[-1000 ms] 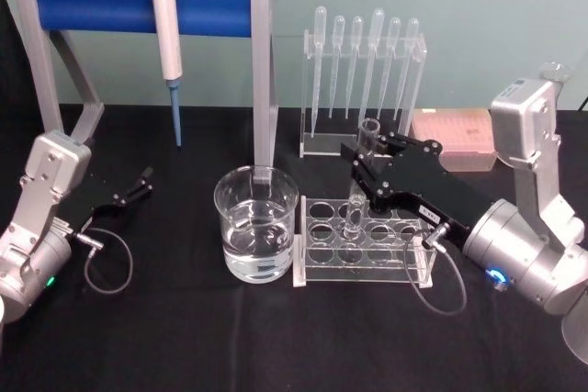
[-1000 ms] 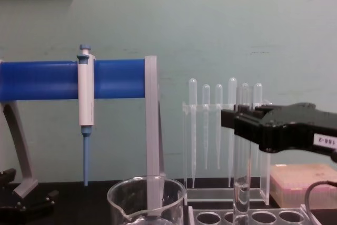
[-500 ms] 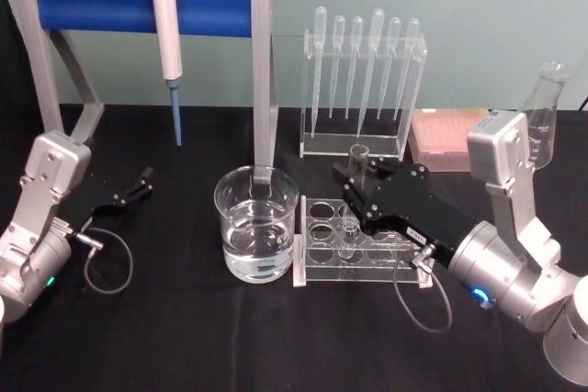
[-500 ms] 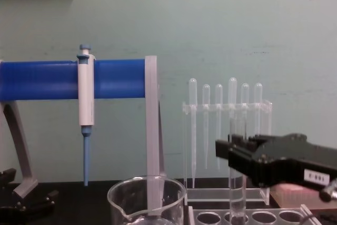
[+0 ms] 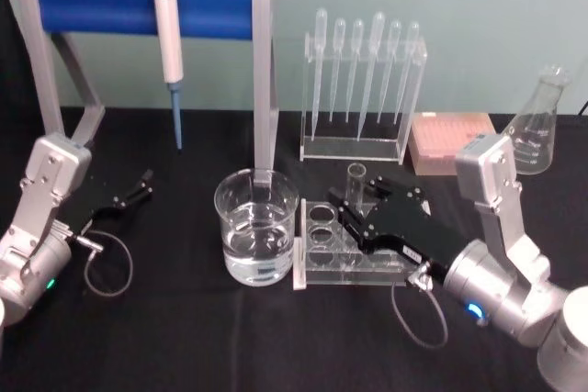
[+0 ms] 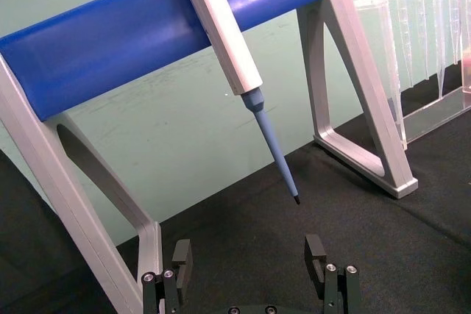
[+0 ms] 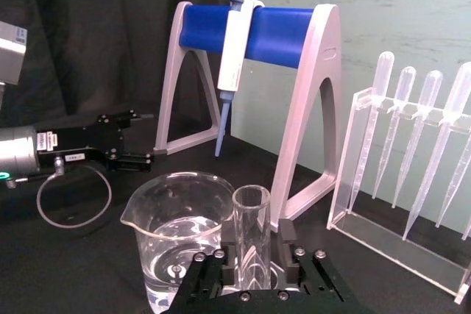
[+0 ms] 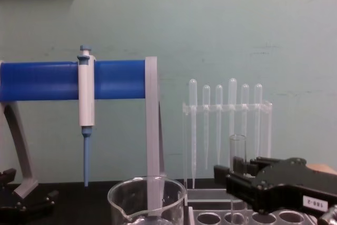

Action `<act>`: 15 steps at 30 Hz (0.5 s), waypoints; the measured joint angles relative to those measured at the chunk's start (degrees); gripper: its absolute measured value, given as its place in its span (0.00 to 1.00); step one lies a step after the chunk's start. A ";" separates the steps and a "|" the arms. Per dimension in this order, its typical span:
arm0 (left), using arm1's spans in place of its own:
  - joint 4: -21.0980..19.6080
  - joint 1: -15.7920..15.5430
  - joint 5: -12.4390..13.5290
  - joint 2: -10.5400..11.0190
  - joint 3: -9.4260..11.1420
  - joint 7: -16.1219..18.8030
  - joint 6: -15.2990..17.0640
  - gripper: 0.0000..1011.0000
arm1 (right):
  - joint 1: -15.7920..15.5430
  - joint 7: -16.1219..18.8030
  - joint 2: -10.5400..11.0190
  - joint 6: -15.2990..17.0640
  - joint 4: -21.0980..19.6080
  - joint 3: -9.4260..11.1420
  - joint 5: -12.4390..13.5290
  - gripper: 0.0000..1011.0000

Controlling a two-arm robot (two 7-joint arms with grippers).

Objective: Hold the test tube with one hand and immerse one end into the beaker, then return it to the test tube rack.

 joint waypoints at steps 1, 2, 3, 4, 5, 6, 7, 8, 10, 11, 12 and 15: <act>0.00 0.00 0.00 0.00 0.00 0.00 0.00 0.99 | -0.12 -0.02 -0.08 0.18 -0.26 0.05 0.00 0.36; 0.00 0.00 0.00 0.00 -0.01 0.00 0.00 0.99 | -0.12 -0.02 -0.08 0.18 -0.26 0.05 0.00 0.38; 0.00 0.00 0.00 0.00 0.00 0.00 0.00 0.99 | -0.29 -0.04 -0.07 0.43 -0.67 0.11 -0.06 0.42; 0.00 0.00 0.00 0.00 0.00 0.00 0.00 0.99 | -0.39 -0.04 -0.04 0.56 -0.92 0.14 -0.11 0.44; 0.00 0.00 0.00 0.00 0.00 0.00 0.00 0.99 | -0.73 -0.22 0.06 0.88 -1.57 0.27 -0.20 0.50; 0.00 0.00 0.00 0.00 0.00 0.00 0.00 0.99 | -0.91 -0.33 0.12 1.03 -1.87 0.36 -0.23 0.52; 0.00 0.00 0.00 0.00 0.00 0.00 0.00 0.99 | -1.16 -0.42 0.22 1.16 -2.27 0.48 -0.25 0.54; 0.00 0.00 0.00 0.00 0.00 0.00 0.00 0.99 | -1.45 -0.58 0.31 1.30 -2.69 0.63 -0.26 0.56; 0.00 0.00 0.00 0.00 0.00 0.00 0.00 0.99 | -2.73 -1.08 0.66 1.52 -4.09 1.31 -0.17 0.64; 0.00 0.00 0.00 0.00 0.00 0.00 0.00 0.99 | -3.28 -1.25 0.81 1.54 -4.61 1.59 -0.08 0.65; 0.00 0.00 0.00 0.00 0.00 0.00 0.00 0.99 | -4.82 -1.52 1.18 1.17 -5.91 2.45 0.39 0.70; 0.00 0.00 0.00 0.00 0.00 0.00 0.00 0.99 | -8.01 -2.08 1.74 -1.04 -8.38 4.40 1.30 0.79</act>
